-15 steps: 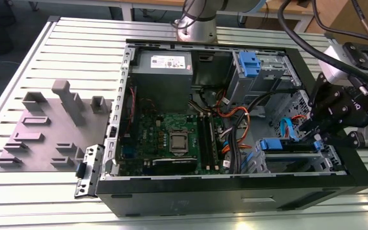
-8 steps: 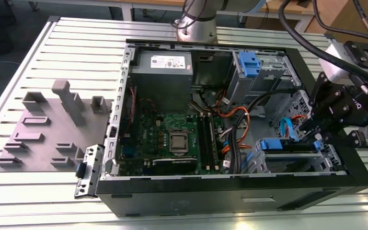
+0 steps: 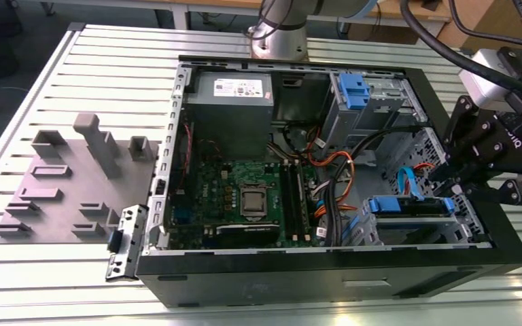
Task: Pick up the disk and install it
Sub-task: 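Insert the second disk wire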
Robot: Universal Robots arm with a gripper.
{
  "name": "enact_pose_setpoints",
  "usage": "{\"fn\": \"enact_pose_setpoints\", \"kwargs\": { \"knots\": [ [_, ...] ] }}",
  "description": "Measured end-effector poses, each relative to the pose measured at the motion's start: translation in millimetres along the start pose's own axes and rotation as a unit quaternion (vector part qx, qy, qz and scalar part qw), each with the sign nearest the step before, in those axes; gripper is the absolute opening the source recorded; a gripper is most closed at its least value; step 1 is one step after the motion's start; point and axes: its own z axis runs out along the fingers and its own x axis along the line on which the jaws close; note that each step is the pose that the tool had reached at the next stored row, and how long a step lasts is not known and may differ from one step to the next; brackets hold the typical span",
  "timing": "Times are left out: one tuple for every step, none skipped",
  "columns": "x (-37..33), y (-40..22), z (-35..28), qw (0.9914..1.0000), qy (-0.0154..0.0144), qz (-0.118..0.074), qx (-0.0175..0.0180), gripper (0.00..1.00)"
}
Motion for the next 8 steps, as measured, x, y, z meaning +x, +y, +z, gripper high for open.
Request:
{"fn": "enact_pose_setpoints", "kwargs": {
  "knots": [
    [0.0,0.0,-0.1,1.00000,0.0000,0.000,0.0000,0.29],
    [0.0,0.0,-0.1,1.00000,-0.0001,0.000,0.0000,0.29],
    [0.0,0.0,-0.1,1.00000,-0.0001,0.000,0.0000,0.29],
    [0.0,0.0,-0.2,1.00000,-0.0001,0.000,0.0000,0.29],
    [0.0,0.0,-0.3,1.00000,-0.0001,0.000,0.0000,0.29],
    [-0.1,0.0,-0.3,1.00000,0.0000,0.000,0.0000,0.29],
    [-0.3,0.0,-0.4,1.00000,0.0000,0.000,0.0000,0.29],
    [-0.6,0.0,-0.3,1.00000,0.0000,0.000,0.0000,0.29]
  ]
}}
